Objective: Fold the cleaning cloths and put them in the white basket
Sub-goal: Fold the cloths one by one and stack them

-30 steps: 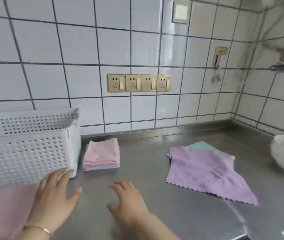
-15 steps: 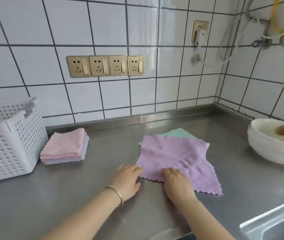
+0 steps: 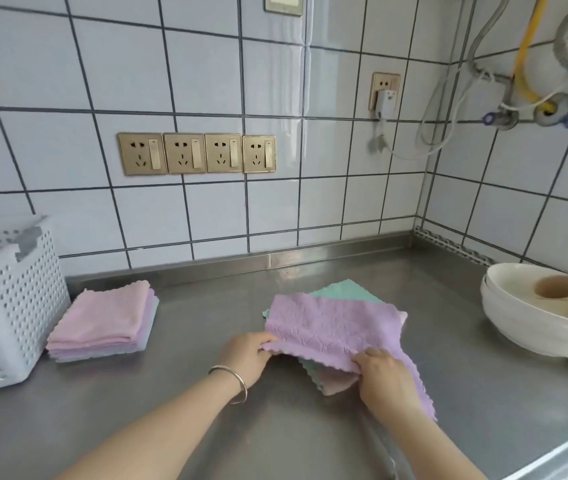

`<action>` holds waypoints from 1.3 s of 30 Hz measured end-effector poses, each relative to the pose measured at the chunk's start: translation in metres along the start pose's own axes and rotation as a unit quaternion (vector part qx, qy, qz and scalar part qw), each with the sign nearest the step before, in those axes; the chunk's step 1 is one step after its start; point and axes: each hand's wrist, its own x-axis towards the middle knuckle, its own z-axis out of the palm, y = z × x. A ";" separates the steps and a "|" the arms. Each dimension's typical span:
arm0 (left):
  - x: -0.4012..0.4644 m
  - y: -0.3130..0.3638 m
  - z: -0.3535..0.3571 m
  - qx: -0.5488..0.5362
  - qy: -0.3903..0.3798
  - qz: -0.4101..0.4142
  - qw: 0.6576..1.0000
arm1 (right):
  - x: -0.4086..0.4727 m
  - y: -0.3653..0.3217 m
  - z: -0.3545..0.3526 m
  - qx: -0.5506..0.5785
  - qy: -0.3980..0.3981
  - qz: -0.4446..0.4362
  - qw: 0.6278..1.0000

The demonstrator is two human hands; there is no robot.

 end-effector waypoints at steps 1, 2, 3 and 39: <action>0.003 0.002 -0.007 -0.030 0.016 -0.008 0.999 | 0.003 0.005 -0.012 -0.028 -0.005 0.019 0.999; 0.007 0.004 -0.016 -0.053 0.034 -0.005 0.998 | 0.006 0.009 -0.026 -0.045 0.004 0.043 0.998; 0.011 0.009 -0.026 -0.072 0.060 0.005 0.996 | 0.010 0.011 -0.040 -0.041 0.028 0.070 0.996; -0.302 -0.143 -0.214 -0.130 0.057 -0.051 0.989 | -0.098 -0.129 -0.075 0.486 -0.164 -0.098 0.853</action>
